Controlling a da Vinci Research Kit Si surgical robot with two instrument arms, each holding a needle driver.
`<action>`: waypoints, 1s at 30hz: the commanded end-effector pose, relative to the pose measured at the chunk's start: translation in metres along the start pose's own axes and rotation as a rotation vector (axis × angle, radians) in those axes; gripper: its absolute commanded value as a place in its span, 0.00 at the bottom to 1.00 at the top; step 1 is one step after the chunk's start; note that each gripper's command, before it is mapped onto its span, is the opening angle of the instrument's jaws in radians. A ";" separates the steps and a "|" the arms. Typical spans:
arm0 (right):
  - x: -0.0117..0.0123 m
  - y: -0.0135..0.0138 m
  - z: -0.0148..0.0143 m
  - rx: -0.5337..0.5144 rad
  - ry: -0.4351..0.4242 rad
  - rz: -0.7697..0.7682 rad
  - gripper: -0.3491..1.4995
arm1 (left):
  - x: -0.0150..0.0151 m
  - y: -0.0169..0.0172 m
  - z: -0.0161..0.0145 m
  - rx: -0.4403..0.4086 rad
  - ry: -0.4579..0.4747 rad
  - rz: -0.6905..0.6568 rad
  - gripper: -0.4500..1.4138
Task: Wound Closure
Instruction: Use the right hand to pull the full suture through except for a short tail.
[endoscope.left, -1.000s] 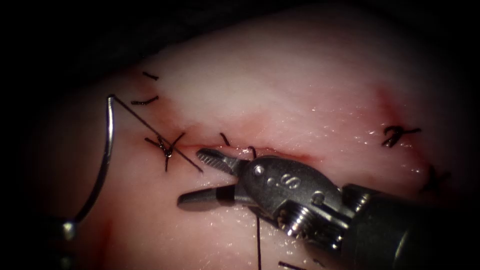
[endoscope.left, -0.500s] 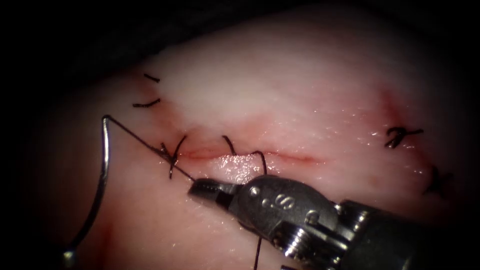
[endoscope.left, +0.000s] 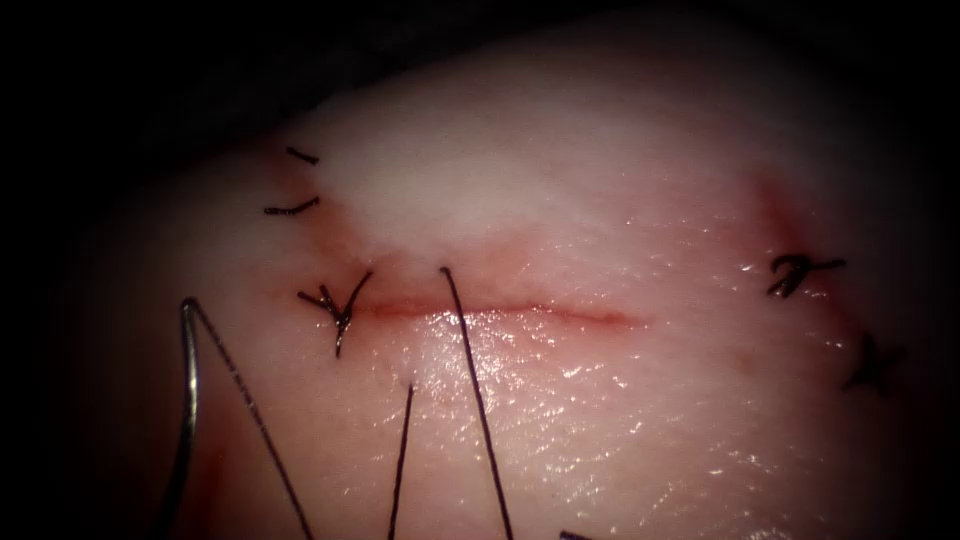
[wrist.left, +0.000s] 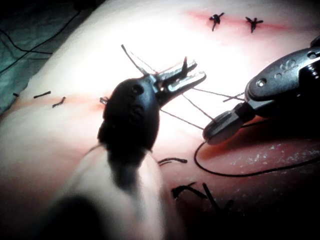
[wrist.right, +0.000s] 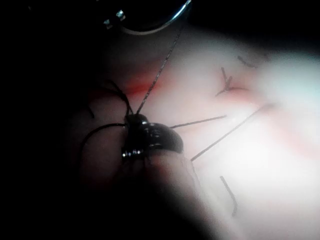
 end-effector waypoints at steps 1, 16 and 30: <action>0.0013 0.0003 0.0010 0.012 0.034 -0.053 0.26 | -0.0002 -0.0010 0.0003 0.007 -0.005 -0.004 0.00; 0.0053 0.0132 0.0024 -0.103 0.170 -0.345 0.84 | -0.0012 -0.0064 -0.0050 0.205 -0.040 -0.043 0.00; 0.0036 0.0156 0.0065 -0.115 0.033 -0.607 0.76 | 0.0027 -0.0069 -0.0057 0.246 0.021 -0.009 0.00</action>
